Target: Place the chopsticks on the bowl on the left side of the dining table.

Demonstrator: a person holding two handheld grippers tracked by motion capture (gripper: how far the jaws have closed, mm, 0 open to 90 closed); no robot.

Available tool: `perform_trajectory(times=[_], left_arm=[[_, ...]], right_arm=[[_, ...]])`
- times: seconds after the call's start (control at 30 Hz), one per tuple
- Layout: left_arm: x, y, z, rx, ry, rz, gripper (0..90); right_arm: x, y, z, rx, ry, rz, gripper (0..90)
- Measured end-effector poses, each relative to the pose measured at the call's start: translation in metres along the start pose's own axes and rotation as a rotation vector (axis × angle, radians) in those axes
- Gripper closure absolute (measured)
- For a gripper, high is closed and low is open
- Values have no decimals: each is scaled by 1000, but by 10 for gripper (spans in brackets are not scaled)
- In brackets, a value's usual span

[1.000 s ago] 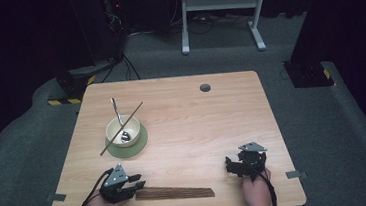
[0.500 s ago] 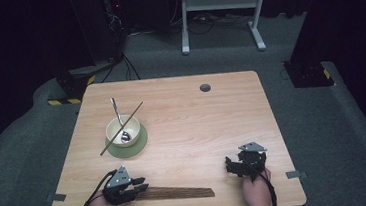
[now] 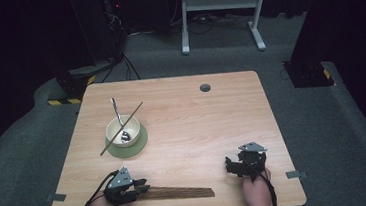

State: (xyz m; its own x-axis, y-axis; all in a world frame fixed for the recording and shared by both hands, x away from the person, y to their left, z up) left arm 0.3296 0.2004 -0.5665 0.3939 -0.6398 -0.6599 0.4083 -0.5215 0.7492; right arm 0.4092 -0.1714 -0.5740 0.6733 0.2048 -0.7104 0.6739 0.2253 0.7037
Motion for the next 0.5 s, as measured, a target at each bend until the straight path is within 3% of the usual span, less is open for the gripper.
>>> perform_trajectory(times=[0.3,0.5], left_arm=[[2,-1,-8,-39,12,8,722],[3,1,-5,-13,11,8,769]], right_arm=[[0,0,0,0,1,-1,95],[0,0,0,0,1,-1,95]])
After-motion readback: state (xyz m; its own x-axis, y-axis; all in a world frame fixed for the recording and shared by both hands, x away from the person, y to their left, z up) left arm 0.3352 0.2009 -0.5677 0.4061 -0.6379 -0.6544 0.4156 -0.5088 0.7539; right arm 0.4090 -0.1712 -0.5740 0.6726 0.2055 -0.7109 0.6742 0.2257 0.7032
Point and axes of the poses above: each handheld gripper's, and its own axes: x roughly forward along the jaws, y roughly out of its top, z roughly to its right, the point moved 7 cm from there along x, roughly forward along the jaws
